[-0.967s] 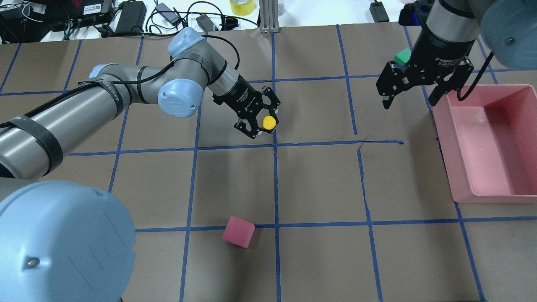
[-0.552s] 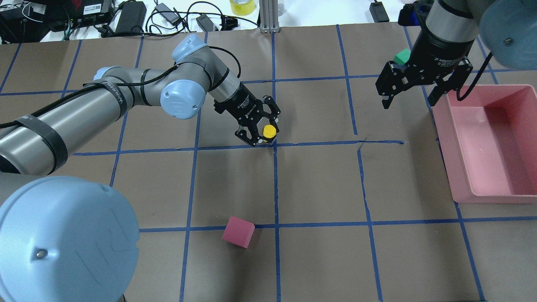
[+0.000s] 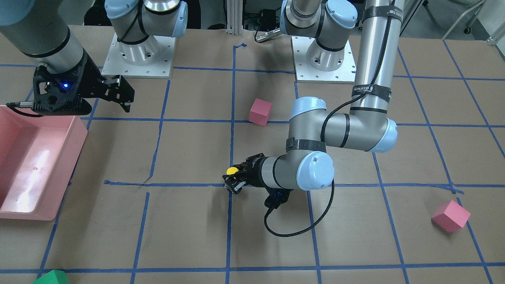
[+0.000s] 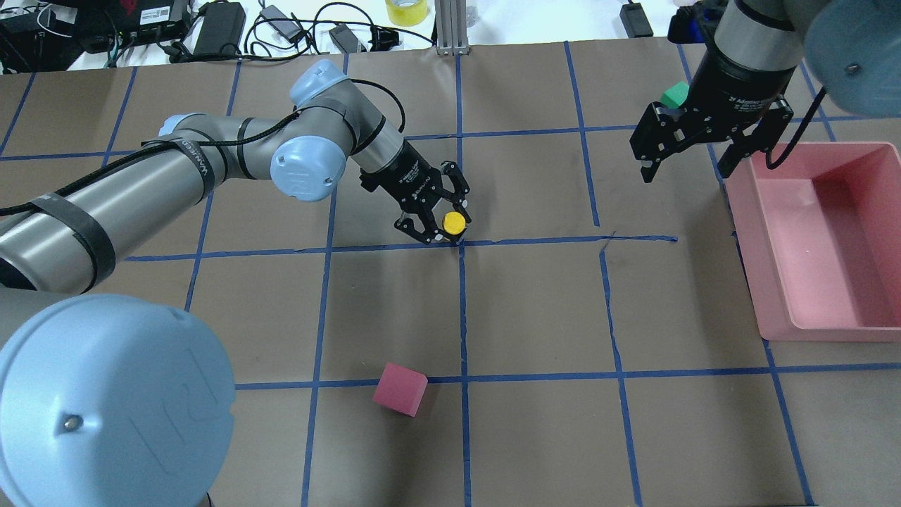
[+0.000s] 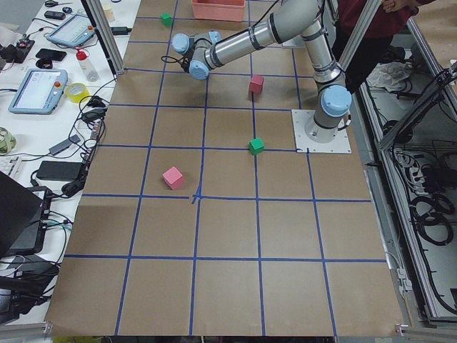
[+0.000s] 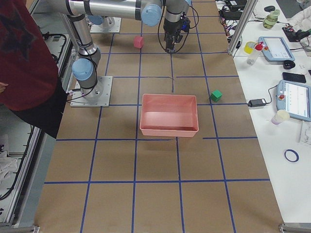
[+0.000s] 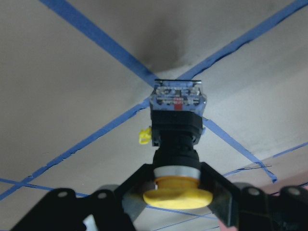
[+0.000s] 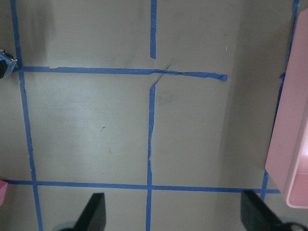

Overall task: Align button upright
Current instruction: 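Open the left gripper and lift it off the upright button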

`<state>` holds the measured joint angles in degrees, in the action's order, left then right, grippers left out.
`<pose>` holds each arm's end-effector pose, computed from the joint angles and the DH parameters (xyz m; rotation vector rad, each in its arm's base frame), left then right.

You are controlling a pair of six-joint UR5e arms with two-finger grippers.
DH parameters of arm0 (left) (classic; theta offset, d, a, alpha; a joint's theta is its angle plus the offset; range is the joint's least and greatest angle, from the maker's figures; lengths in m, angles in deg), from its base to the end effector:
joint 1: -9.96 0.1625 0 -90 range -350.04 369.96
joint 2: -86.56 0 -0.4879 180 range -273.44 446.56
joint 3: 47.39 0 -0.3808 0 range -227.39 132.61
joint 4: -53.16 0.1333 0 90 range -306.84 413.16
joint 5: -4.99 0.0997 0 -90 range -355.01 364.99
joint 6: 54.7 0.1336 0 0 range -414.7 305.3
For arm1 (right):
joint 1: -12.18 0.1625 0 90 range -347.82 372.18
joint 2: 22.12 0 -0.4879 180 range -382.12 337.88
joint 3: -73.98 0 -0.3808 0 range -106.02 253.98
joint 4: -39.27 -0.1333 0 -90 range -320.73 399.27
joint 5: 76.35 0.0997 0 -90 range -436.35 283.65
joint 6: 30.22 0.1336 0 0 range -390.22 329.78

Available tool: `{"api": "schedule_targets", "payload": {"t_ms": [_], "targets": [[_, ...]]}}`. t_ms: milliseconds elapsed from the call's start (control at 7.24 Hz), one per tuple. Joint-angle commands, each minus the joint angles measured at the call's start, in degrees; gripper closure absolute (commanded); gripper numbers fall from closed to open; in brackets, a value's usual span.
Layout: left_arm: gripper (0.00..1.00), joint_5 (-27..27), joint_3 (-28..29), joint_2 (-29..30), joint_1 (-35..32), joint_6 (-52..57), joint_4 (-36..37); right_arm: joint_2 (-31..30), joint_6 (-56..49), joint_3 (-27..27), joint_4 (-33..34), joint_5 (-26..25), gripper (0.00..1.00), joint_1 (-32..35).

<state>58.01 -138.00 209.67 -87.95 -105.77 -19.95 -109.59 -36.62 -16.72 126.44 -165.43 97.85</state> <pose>-0.3008 -0.6122 0.2288 1.0824 -2.3849 -0.7674 0.0983 -0.4956 0.4851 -0.0549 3.1111 0.1616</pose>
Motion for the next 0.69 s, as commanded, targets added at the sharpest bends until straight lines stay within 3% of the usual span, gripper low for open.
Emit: {"api": "schedule_targets", "payload": {"t_ms": [0, 276, 552], "targets": [[0.00, -0.02, 0.08, -0.07, 0.00, 0.18, 0.07, 0.11, -0.02, 0.00, 0.01, 0.04, 0.00, 0.03], [0.00, 0.85, 1.83, -3.30, 0.09, 1.06, 1.37, 0.03, -0.01, -0.09, 0.01, 0.40, 0.00, 0.03], [0.00, 6.54, 5.26, -9.44, -0.26, 1.76, -2.44, -0.06, 0.07, 0.00, -0.07, 0.05, 0.00, 0.03]]}}
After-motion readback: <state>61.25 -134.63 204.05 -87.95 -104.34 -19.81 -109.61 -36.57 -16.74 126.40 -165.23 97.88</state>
